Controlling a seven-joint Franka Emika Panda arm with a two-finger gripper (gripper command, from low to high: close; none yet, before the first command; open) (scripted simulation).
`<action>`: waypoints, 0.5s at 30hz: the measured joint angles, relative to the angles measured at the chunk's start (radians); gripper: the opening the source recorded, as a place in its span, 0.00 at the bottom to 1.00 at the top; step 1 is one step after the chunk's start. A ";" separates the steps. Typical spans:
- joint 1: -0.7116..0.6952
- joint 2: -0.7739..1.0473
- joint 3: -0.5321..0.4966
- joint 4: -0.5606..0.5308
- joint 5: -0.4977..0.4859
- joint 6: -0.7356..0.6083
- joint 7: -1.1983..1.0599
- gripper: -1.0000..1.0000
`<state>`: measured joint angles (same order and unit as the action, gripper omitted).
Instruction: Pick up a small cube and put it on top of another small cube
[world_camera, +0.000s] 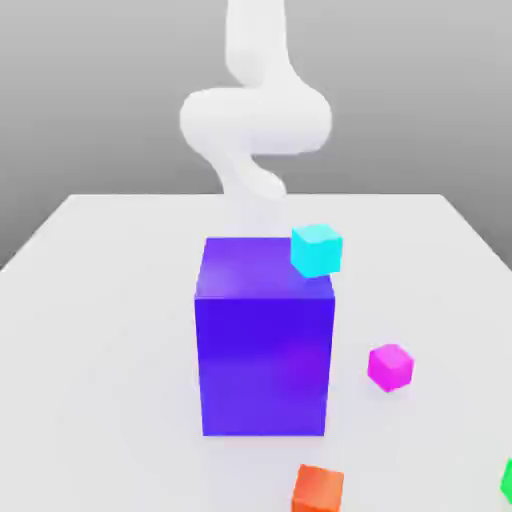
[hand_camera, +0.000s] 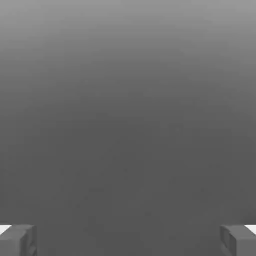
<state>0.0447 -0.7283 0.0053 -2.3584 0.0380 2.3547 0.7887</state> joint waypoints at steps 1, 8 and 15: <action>0.020 0.032 0.004 -0.026 0.017 0.024 -0.005 0.50; 0.146 0.239 0.061 -0.191 0.107 0.178 -0.023 0.50; 0.256 0.441 0.157 -0.355 0.155 0.332 -0.009 0.50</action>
<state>0.3008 -0.2872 0.1627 -2.7131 0.1933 2.6870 0.7793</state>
